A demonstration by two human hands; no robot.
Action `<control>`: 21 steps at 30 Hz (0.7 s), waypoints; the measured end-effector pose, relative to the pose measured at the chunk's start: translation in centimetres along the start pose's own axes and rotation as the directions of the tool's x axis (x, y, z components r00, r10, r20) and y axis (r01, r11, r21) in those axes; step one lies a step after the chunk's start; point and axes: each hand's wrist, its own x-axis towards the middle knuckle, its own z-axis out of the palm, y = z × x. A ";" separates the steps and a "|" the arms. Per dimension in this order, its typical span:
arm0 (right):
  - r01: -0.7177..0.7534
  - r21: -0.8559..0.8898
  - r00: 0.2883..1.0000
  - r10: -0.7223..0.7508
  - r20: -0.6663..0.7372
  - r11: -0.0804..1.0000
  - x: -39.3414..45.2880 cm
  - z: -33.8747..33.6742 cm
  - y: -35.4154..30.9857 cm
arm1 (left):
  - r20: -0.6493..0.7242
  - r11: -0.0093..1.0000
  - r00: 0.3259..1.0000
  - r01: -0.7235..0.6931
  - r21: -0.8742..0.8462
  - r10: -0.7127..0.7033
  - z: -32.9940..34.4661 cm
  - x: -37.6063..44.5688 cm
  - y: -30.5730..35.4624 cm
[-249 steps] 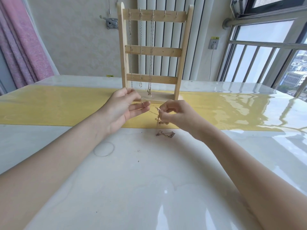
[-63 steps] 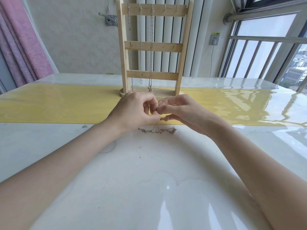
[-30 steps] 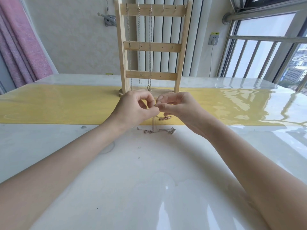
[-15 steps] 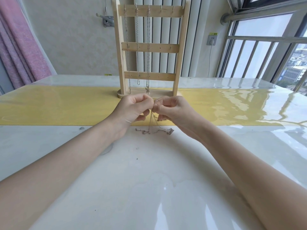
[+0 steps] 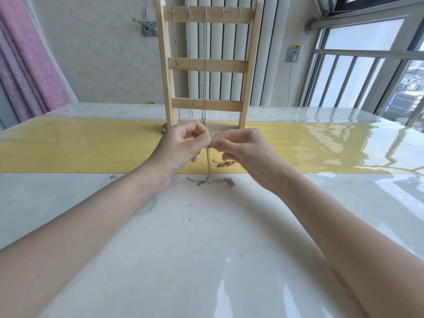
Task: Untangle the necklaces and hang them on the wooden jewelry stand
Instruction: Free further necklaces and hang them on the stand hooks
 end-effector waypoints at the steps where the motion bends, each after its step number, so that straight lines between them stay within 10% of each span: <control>1: 0.002 -0.001 1.000 -0.002 0.005 1.000 -0.1 0.1 0.0 | -0.008 0.998 0.999 -0.035 0.044 0.036 0.0 0.0 0.0; 16: -0.007 0.053 1.000 0.006 0.027 0.999 -0.2 0.0 -0.3 | 0.113 0.952 0.992 0.079 -0.295 -0.047 0.0 -0.1 0.0; 21: -0.027 0.039 0.999 0.026 0.042 0.999 -0.1 -0.1 -0.1 | 0.006 0.999 0.999 -0.041 0.033 0.041 -0.1 0.1 -0.3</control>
